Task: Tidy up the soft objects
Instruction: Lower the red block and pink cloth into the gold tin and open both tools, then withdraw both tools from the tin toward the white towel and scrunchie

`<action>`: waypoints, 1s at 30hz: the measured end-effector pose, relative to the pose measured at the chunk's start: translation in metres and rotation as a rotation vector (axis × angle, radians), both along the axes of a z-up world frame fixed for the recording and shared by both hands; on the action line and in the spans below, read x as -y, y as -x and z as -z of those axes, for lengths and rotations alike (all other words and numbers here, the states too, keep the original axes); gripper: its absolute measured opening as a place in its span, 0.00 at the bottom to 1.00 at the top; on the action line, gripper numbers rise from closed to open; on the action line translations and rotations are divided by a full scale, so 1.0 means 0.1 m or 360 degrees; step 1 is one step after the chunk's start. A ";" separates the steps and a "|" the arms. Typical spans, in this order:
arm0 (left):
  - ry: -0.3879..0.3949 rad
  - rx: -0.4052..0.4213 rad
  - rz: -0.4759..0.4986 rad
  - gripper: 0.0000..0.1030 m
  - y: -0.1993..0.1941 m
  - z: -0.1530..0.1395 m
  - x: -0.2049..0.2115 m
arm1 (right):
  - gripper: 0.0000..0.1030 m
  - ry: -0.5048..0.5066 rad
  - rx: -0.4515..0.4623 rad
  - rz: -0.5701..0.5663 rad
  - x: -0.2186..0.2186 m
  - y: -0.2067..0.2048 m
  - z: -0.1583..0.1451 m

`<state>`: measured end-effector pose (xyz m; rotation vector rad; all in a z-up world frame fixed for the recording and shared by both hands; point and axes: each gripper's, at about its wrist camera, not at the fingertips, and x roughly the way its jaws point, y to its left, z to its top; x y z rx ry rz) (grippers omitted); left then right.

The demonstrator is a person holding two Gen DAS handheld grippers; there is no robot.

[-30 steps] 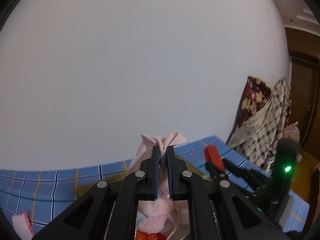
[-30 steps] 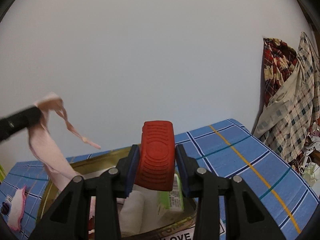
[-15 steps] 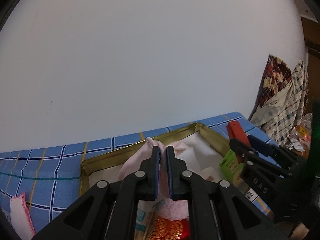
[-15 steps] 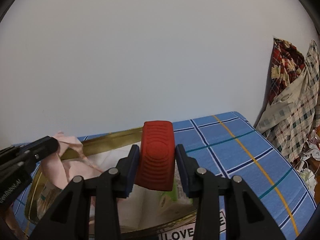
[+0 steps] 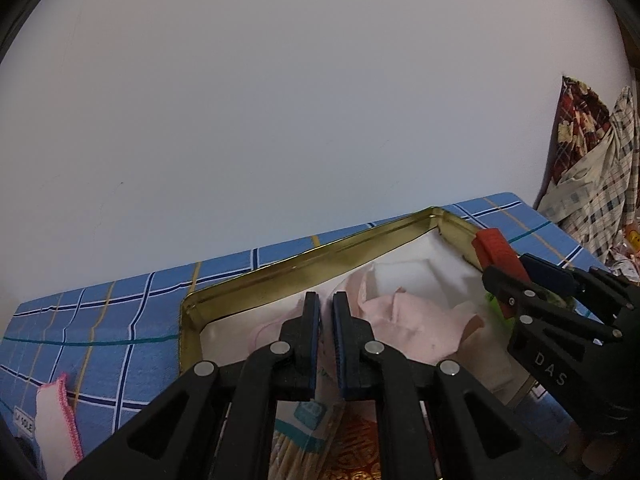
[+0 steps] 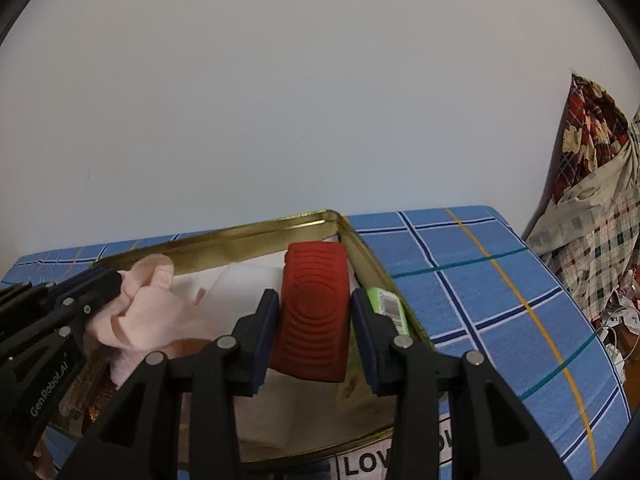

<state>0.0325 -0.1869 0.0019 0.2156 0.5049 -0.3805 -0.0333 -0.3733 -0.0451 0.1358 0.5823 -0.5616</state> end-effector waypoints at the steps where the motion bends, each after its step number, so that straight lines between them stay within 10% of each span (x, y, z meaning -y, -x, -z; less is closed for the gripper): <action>1: -0.0009 0.0004 -0.0012 0.08 0.00 0.01 0.00 | 0.37 -0.0010 -0.0008 -0.0005 0.00 -0.01 0.01; 8: -0.0099 0.0061 -0.0102 0.08 0.02 0.07 0.02 | 0.39 -0.0037 -0.0009 -0.0034 -0.01 -0.02 0.03; 12: -0.0111 0.0051 -0.0140 0.12 0.02 0.07 -0.01 | 0.78 -0.0007 0.0115 -0.0009 -0.04 0.09 -0.09; 14: -0.0117 0.0074 -0.0183 0.33 0.05 0.05 -0.03 | 0.85 0.0055 0.0224 0.0018 -0.07 0.18 -0.19; 16: -0.0114 0.0138 -0.0266 0.84 0.11 0.00 -0.08 | 0.92 0.0104 0.0290 0.0041 -0.09 0.24 -0.25; 17: -0.0091 0.0174 -0.0285 0.87 0.14 -0.02 -0.11 | 0.93 0.0116 0.0315 0.0053 -0.09 0.27 -0.27; 30: -0.0004 0.0261 -0.0347 0.88 0.47 -0.05 -0.47 | 0.94 0.0030 0.0426 0.0137 0.03 0.39 -0.28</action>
